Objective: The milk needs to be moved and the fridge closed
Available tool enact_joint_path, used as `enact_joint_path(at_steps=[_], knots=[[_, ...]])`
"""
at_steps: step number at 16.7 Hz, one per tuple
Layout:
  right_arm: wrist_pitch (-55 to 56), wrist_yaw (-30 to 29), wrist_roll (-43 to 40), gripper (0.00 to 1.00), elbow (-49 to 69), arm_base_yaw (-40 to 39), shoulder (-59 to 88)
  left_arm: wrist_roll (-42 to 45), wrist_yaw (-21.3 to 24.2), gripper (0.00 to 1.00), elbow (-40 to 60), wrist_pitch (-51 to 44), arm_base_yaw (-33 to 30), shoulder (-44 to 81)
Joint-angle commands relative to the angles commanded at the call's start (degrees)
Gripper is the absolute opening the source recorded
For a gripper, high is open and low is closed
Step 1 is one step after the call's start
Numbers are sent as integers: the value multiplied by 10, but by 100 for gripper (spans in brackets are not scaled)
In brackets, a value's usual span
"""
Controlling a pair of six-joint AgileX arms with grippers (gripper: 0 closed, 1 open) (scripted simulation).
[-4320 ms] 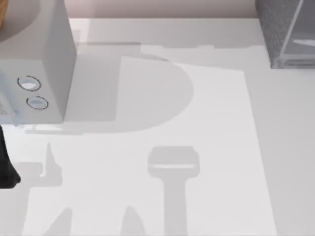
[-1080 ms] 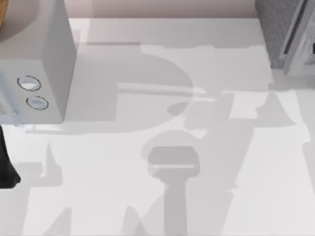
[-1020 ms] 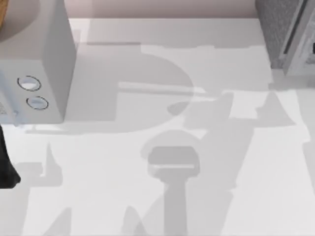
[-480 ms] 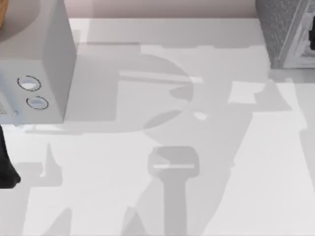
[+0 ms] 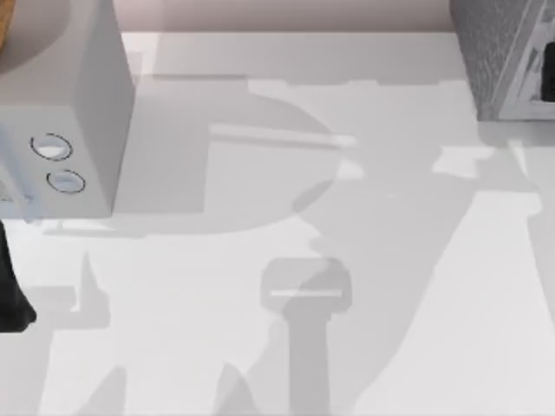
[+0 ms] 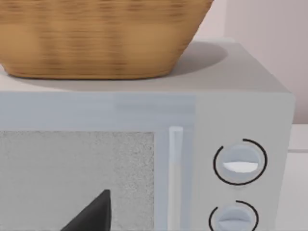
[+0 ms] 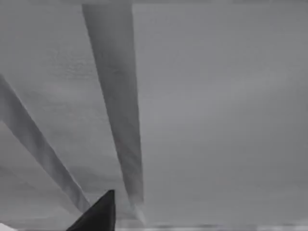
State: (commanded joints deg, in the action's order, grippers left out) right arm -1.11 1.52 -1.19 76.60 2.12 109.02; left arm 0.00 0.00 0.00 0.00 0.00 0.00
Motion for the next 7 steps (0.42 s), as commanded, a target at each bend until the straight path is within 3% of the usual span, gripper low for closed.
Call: enact_joint_path(at_steps=[7], knots=[[-14, -1, 1, 100, 65, 0, 48, 0, 0, 100, 0, 0, 0, 0]])
